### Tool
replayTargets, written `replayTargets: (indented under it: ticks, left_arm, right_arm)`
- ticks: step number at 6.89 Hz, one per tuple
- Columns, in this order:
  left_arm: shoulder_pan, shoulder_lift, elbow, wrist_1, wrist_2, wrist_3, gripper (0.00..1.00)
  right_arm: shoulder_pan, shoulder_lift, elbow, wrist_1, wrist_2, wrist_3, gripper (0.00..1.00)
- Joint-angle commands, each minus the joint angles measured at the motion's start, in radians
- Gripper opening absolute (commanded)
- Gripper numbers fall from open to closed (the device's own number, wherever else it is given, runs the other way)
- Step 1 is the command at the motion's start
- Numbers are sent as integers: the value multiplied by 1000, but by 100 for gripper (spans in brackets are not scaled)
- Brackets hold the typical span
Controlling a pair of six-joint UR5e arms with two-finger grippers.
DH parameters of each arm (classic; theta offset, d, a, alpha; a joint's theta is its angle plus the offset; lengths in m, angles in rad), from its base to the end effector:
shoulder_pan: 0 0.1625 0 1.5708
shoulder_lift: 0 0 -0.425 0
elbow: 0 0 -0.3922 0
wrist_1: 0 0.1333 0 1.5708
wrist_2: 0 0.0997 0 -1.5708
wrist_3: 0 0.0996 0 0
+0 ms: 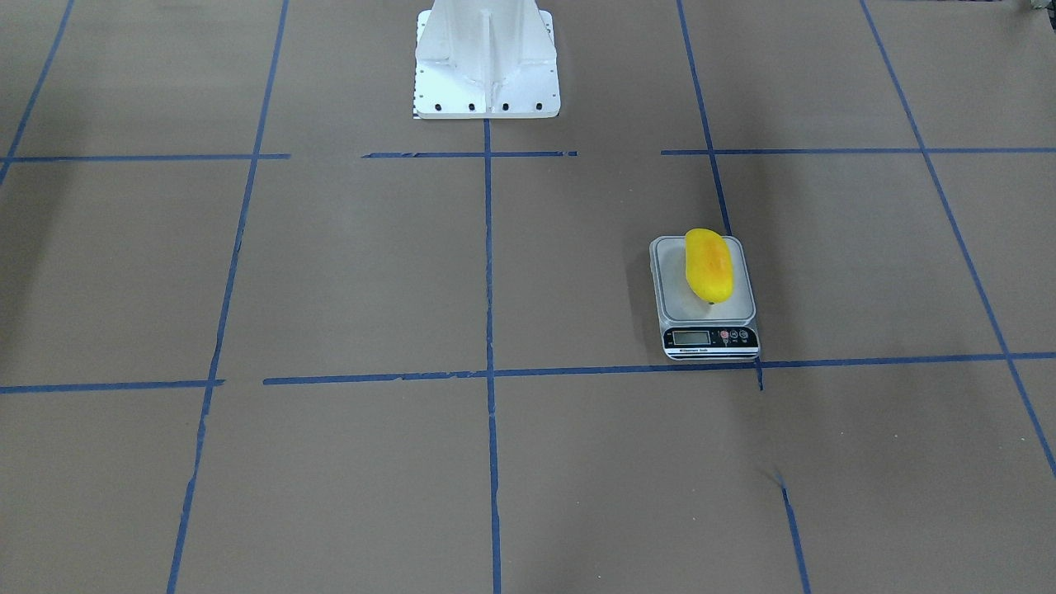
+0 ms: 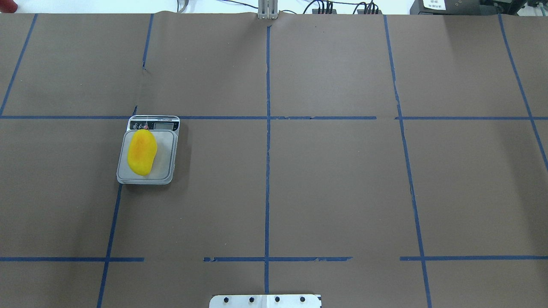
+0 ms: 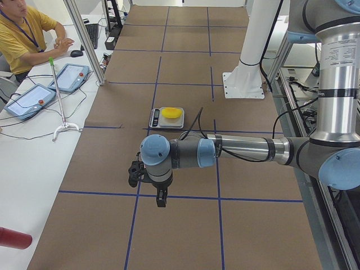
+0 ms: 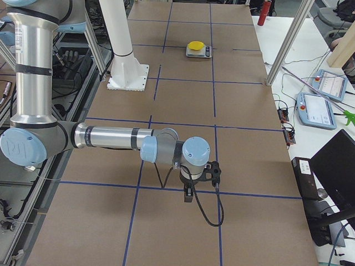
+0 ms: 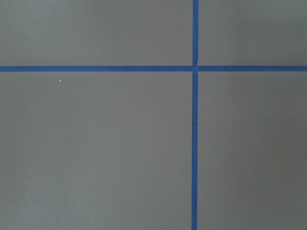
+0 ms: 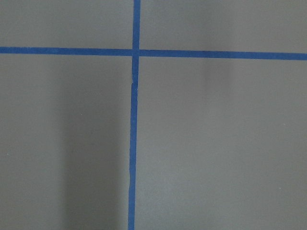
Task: Weigh mango
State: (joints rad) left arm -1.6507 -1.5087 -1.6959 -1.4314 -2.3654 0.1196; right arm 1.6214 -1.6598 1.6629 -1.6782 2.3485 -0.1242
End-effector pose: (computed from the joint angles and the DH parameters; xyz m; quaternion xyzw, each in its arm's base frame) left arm -0.0987 -0.4527 0.6392 0.0035 0.3882 0.0035 0.9215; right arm 0.0859 -0.4424 0.6656 -0.0150 -0.3814 -0.0142 0.9242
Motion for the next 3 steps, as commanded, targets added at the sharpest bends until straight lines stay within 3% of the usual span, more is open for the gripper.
replayTargets:
  ticks: [1, 3]
  left_arm:
    - [0, -2, 1, -3, -2, 0, 100]
    - [0, -19, 10, -3, 1, 0, 100]
  right_arm:
    - [0, 0, 0, 0, 0, 0, 100]
    - [0, 0, 0, 0, 0, 0, 100]
